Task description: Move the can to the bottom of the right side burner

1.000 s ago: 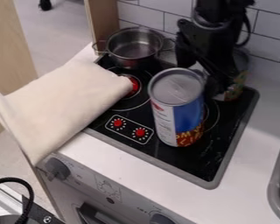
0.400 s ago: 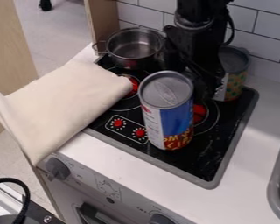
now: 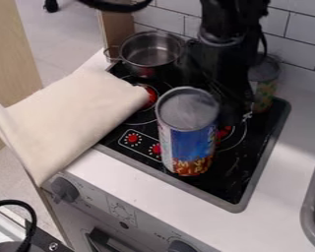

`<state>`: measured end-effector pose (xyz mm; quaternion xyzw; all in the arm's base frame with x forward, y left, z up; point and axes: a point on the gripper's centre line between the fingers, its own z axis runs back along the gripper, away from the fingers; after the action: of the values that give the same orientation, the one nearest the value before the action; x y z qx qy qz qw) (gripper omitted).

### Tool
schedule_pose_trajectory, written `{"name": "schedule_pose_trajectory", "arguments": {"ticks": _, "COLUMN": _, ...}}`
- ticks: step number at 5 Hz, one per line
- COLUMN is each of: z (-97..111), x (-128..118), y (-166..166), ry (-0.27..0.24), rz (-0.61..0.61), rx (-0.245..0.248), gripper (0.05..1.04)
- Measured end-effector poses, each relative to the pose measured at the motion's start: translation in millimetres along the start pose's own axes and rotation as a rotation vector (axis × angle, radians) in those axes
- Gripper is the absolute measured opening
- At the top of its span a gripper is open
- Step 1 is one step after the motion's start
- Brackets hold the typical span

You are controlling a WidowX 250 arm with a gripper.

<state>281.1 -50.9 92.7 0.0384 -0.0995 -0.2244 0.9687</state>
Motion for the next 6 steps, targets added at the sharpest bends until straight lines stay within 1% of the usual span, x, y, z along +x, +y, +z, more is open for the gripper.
{"name": "schedule_pose_trajectory", "arguments": {"ticks": 1, "z": 7.9, "x": 10.3, "y": 5.6, "ry": -0.029, "rz": 0.044, "rx": 0.022, "gripper": 1.001}}
{"name": "schedule_pose_trajectory", "arguments": {"ticks": 2, "z": 11.7, "x": 25.6, "y": 8.9, "ry": -0.056, "rz": 0.126, "rx": 0.071, "gripper": 1.001}}
{"name": "schedule_pose_trajectory", "arguments": {"ticks": 3, "z": 16.3, "x": 33.8, "y": 20.7, "ry": -0.093, "rz": 0.297, "rx": 0.151, "gripper": 1.001}}
{"name": "schedule_pose_trajectory", "arguments": {"ticks": 4, "z": 15.8, "x": 28.6, "y": 32.6, "ry": -0.075, "rz": 0.431, "rx": 0.232, "gripper": 1.001}}
{"name": "schedule_pose_trajectory", "arguments": {"ticks": 5, "z": 14.6, "x": 17.6, "y": 55.0, "ry": -0.050, "rz": 0.509, "rx": 0.251, "gripper": 1.001}}
{"name": "schedule_pose_trajectory", "arguments": {"ticks": 6, "z": 14.5, "x": 5.0, "y": 82.8, "ry": -0.032, "rz": 0.573, "rx": 0.229, "gripper": 1.001}}
